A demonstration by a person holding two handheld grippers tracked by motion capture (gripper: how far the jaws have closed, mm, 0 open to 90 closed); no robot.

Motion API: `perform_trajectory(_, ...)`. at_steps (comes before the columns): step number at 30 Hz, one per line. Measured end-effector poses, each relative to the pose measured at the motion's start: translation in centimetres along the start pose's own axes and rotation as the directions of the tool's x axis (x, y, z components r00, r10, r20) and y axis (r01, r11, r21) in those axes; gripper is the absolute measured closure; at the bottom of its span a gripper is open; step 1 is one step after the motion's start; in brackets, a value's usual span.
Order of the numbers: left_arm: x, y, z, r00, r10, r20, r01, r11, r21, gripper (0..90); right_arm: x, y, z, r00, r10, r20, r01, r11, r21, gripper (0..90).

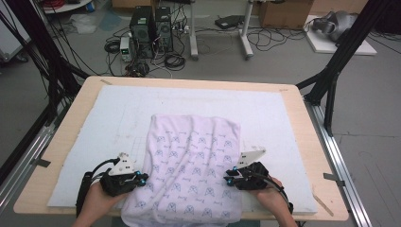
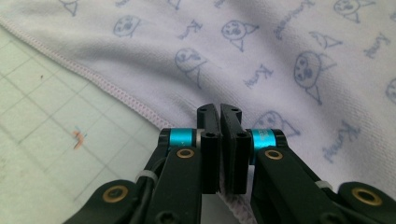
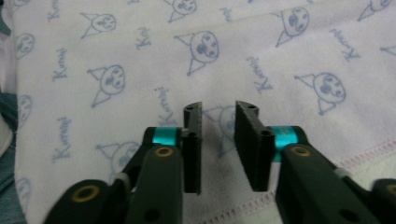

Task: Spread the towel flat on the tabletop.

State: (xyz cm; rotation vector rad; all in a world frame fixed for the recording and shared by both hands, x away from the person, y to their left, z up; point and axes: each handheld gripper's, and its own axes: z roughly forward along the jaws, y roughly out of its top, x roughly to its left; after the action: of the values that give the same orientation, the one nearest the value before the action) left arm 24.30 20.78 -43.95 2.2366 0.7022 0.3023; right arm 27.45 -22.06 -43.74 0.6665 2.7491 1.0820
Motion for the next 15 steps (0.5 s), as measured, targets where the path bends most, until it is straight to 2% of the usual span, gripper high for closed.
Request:
perform_trajectory(4,0.3,-1.2,-1.8,0.9990,-0.026,-0.035,0.026,0.9997,0.004,86.3,-0.2,-0.3,-0.8,0.9998,0.005,-0.017,-0.004,1.000,0.029,76.9)
perform_trajectory(6,0.7,-1.3,-2.5,0.9980,-0.045,-0.045,0.044,0.9989,-0.015,84.0,-0.3,-0.3,-1.6,1.0000,-0.005,0.008,0.004,0.999,0.032,75.1)
perform_trajectory(7,0.9,-1.1,-2.6,0.9977,-0.049,-0.047,0.048,0.9986,-0.024,81.5,-0.7,-0.2,-2.0,0.9997,0.008,0.025,-0.009,1.000,0.015,74.3)
perform_trajectory(10,1.7,0.6,-2.3,0.9970,-0.043,-0.064,0.040,0.9980,-0.048,71.4,-2.8,1.1,-2.9,0.9944,0.063,0.085,-0.061,0.998,-0.030,72.5)
perform_trajectory(12,2.4,2.2,-1.5,0.9975,-0.036,-0.061,0.032,0.9971,-0.068,67.4,-4.3,2.3,-3.0,0.9899,0.076,0.119,-0.071,0.997,-0.044,71.3)
perform_trajectory(14,3.7,3.7,-0.5,0.9966,-0.046,-0.068,0.040,0.9957,-0.084,64.7,-5.9,3.5,-2.6,0.9837,0.064,0.168,-0.058,0.997,-0.042,70.0)
perform_trajectory(15,4.4,4.4,0.2,0.9954,-0.050,-0.082,0.042,0.9948,-0.093,64.1,-6.8,4.0,-2.3,0.9823,0.071,0.173,-0.063,0.997,-0.051,70.0)
